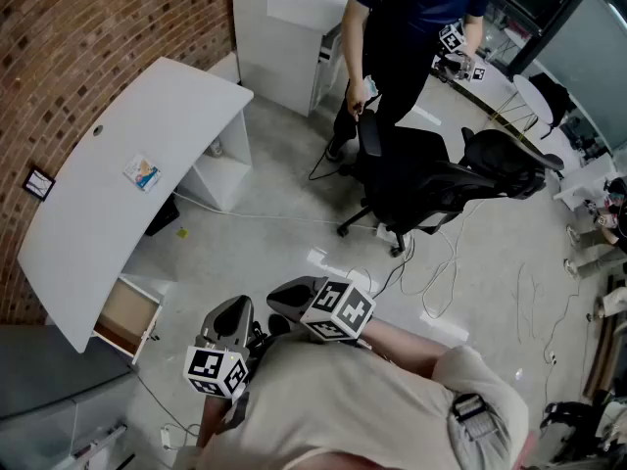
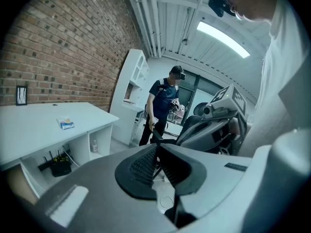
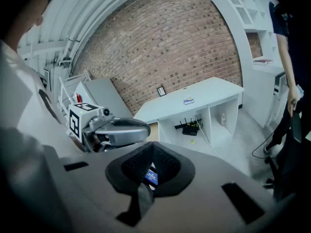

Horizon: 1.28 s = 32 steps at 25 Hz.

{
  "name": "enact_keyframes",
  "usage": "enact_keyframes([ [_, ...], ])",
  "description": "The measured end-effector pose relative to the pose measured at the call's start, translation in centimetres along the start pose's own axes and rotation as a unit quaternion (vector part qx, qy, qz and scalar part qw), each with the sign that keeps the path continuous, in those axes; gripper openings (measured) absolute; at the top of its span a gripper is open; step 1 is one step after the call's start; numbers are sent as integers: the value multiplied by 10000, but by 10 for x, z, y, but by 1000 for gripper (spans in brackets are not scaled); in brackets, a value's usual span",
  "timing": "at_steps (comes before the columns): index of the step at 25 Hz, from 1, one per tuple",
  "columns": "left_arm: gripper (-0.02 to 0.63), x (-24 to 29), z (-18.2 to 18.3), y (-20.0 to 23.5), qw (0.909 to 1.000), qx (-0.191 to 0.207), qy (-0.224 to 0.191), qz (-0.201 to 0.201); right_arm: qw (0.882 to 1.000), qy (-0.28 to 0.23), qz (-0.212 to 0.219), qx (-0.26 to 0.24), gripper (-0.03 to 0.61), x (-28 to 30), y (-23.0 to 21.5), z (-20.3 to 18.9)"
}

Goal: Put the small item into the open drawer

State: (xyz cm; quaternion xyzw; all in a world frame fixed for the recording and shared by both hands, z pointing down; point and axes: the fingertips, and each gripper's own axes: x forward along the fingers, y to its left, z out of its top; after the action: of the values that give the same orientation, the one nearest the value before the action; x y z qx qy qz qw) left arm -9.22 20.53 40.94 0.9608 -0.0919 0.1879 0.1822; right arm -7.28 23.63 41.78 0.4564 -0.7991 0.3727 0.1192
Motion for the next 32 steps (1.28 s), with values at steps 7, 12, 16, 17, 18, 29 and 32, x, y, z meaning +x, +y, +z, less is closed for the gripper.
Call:
enact_keyframes([
  [7, 17, 46, 25, -6, 9991, 341, -256, -73, 9981, -366, -349, -364, 2, -34, -47, 17],
  [12, 17, 65, 42, -14, 9984, 453, -307, 169, 9969, -690, -359, -145, 2, -59, -74, 21],
  [16, 17, 82, 54, -27, 9982, 437, -368, 191, 9963, -830, -214, -95, 2, -73, -90, 27],
  [17, 17, 87, 57, -30, 9980, 468, -375, 218, 9962, -844, -169, -119, 2, -75, -94, 28],
  [18, 17, 92, 58, -33, 9978, 497, -365, 252, 9962, -854, -129, -138, 2, -78, -98, 30],
  [29, 17, 144, 80, -51, 9947, 482, -493, 757, 9966, -728, 226, -299, 2, -114, -147, 35],
  [32, 17, 155, 80, -48, 9916, 305, -606, 1100, 9964, -561, 427, -471, 2, -120, -162, 34],
])
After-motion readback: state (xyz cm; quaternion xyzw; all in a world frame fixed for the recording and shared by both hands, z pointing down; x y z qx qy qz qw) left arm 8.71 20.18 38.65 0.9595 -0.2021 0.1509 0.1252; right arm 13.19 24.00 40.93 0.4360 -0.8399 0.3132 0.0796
